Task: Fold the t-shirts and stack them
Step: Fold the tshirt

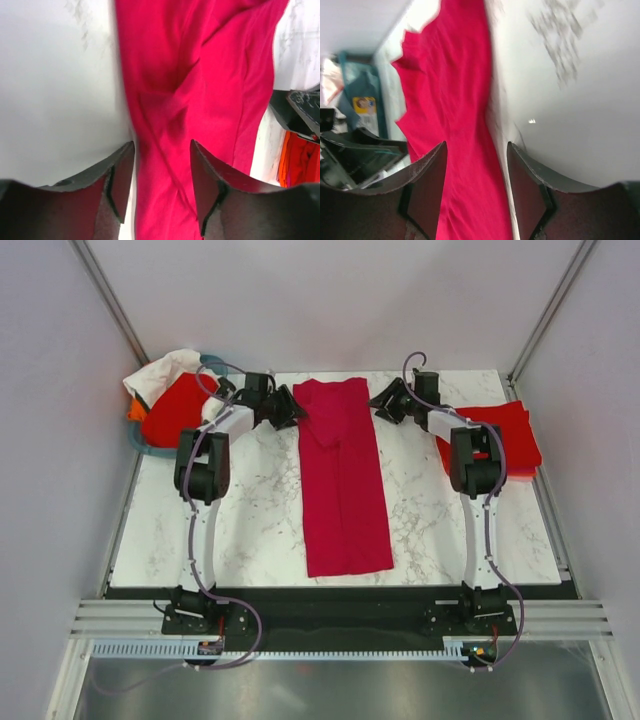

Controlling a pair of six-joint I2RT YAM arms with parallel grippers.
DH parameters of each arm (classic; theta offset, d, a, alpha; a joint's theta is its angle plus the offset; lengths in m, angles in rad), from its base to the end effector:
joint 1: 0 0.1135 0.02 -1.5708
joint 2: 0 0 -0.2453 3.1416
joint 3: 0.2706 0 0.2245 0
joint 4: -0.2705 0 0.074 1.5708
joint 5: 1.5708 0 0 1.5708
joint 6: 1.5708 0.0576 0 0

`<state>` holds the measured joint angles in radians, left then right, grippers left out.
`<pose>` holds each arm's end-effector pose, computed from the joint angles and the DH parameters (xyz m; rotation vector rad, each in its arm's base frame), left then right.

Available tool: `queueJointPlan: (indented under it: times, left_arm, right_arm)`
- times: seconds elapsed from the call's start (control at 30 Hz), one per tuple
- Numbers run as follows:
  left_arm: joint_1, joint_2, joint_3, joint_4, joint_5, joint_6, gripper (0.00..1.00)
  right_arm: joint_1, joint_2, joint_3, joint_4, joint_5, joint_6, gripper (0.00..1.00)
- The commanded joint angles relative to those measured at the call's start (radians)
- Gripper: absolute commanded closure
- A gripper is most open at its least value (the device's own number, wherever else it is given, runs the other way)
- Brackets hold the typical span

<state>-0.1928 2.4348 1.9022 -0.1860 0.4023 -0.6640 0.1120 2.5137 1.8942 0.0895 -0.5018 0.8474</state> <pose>0.5050 -0.1216 0.1310 -0.3409 2.3625 -0.8891 0.5305 0.0875 0.1179 0.4894 2.1695 1.0823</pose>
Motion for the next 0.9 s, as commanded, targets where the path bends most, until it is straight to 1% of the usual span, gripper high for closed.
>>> queueJointPlan:
  times: [0.0, 0.03, 0.07, 0.1, 0.13, 0.17, 0.2, 0.23, 0.27, 0.3, 0.33, 0.37, 0.4, 0.43, 0.47, 0.5, 0.57, 0.6, 0.63, 0.67, 0.7, 0.73, 0.83, 0.87]
  left_arm:
    - [0.013, -0.106, -0.093, -0.086, -0.060, 0.032, 0.40]
    - [0.010, -0.132, -0.150, -0.084, -0.078, 0.043, 0.40]
    - [0.010, -0.191, -0.182, -0.086, -0.085, 0.047, 0.39]
    - [0.007, -0.224, -0.256, -0.084, -0.095, 0.055, 0.36]
    - [0.003, -0.262, -0.297, -0.086, -0.123, 0.056, 0.35]
    - [-0.003, -0.334, -0.342, -0.084, -0.138, 0.061, 0.34]
    - [-0.010, -0.379, -0.386, -0.082, -0.154, 0.066, 0.31]
    - [-0.022, -0.419, -0.481, -0.079, -0.177, 0.067, 0.31]
    - [-0.028, -0.500, -0.530, -0.075, -0.187, 0.073, 0.30]
    - [-0.036, -0.535, -0.633, -0.066, -0.197, 0.075, 0.30]
    - [-0.052, -0.574, -0.684, -0.056, -0.197, 0.081, 0.29]
    - [-0.062, -0.617, -0.733, -0.047, -0.195, 0.087, 0.29]
    - [-0.072, -0.688, -0.820, -0.046, -0.203, 0.099, 0.28]
    - [-0.094, -0.738, -0.862, -0.047, -0.213, 0.104, 0.28]
    - [-0.108, -0.779, -0.905, -0.047, -0.218, 0.106, 0.28]
    - [-0.135, -0.874, -0.984, -0.046, -0.233, 0.110, 0.27]
    - [-0.164, -0.972, -1.063, -0.050, -0.249, 0.109, 0.26]
    - [-0.180, -1.029, -1.131, -0.053, -0.255, 0.098, 0.23]
    - [-0.203, -1.127, -1.164, -0.058, -0.266, 0.089, 0.20]
    - [-0.214, -1.182, -1.195, -0.070, -0.266, 0.078, 0.14]
    - [-0.221, -1.230, -1.250, -0.075, -0.269, 0.052, 0.01]
    - [-0.229, -1.319, -1.273, -0.076, -0.263, 0.040, 0.00]
    - [-0.229, -1.424, -1.351, -0.064, -0.205, -0.005, 0.00]
    - [-0.229, -1.468, -1.368, -0.052, -0.188, -0.017, 0.00]
  right_arm:
    - [-0.006, -0.147, -0.145, -0.071, 0.060, -0.082, 0.41]
    - [-0.003, -0.212, -0.188, -0.071, 0.071, -0.088, 0.41]
    - [-0.002, -0.249, -0.234, -0.070, 0.091, -0.099, 0.41]
    - [0.009, -0.289, -0.332, -0.065, 0.107, -0.105, 0.41]
    - [0.017, -0.373, -0.384, -0.063, 0.127, -0.111, 0.40]
    - [0.024, -0.416, -0.435, -0.063, 0.173, -0.126, 0.40]
    - [0.041, -0.461, -0.543, -0.066, 0.196, -0.131, 0.40]
    - [0.051, -0.554, -0.599, -0.068, 0.222, -0.136, 0.41]
    - [0.058, -0.600, -0.654, -0.082, 0.255, -0.134, 0.41]
    - [0.073, -0.643, -0.755, -0.086, 0.305, -0.124, 0.42]
    - [0.083, -0.723, -0.803, -0.112, 0.328, -0.114, 0.44]
    - [0.092, -0.760, -0.849, -0.116, 0.339, -0.108, 0.45]
    - [0.122, -0.792, -0.927, -0.120, 0.357, -0.116, 0.46]
    - [0.141, -0.853, -0.958, -0.154, 0.371, -0.126, 0.46]
    - [0.161, -0.881, -0.984, -0.181, 0.387, -0.146, 0.46]
    - [0.196, -0.909, -1.032, -0.207, 0.420, -0.180, 0.47]
    - [0.215, -0.999, -1.082, -0.256, 0.430, -0.205, 0.47]
    - [0.219, -1.032, -1.139, -0.266, 0.428, -0.211, 0.48]
    - [0.218, -1.103, -1.167, -0.284, 0.416, -0.232, 0.48]
    - [0.218, -1.142, -1.188, -0.295, 0.416, -0.241, 0.50]
    - [0.222, -1.179, -1.230, -0.307, 0.419, -0.245, 0.50]
    - [0.222, -1.243, -1.248, -0.316, 0.411, -0.255, 0.50]
    - [0.227, -1.311, -1.299, -0.375, 0.362, -0.263, 0.48]
    - [0.226, -1.313, -1.305, -0.398, 0.315, -0.281, 0.48]
